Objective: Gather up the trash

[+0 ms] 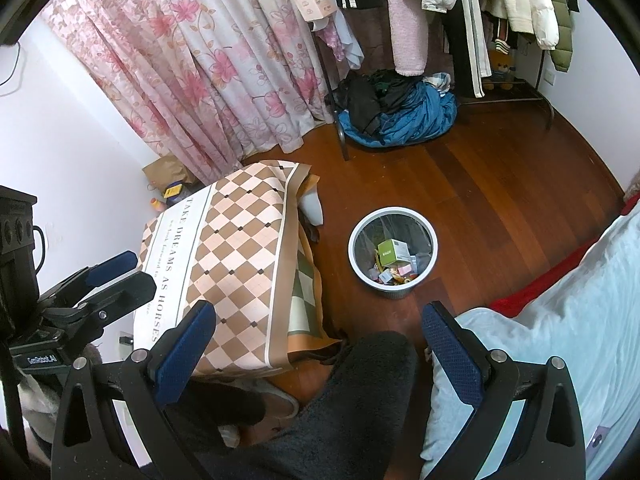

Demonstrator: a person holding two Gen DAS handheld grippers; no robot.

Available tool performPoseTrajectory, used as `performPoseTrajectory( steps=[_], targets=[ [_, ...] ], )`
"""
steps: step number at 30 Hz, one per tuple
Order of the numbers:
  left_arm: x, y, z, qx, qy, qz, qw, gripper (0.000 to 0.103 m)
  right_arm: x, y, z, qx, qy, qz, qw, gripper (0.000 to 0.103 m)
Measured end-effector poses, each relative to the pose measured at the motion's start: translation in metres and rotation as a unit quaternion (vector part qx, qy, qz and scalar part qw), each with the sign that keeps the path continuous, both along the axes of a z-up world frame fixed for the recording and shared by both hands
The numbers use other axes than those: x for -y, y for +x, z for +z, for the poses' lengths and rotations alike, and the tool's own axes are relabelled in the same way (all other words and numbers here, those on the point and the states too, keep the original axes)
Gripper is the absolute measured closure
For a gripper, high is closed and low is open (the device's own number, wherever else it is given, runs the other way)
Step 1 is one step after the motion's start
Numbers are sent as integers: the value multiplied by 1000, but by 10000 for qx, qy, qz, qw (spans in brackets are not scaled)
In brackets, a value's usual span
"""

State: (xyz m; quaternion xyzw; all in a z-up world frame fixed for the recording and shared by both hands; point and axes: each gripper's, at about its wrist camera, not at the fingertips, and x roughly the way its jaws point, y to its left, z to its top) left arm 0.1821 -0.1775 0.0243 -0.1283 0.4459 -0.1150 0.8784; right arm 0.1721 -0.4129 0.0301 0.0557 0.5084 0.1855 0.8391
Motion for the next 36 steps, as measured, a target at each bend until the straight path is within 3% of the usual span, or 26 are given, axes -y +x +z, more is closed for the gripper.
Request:
performPoseTrajectory(
  steps=[36],
  targets=[
    [-4,-4,0,53,-64,69,9999,0,-11,-5,7,-15,-44,86,10000,0]
  ],
)
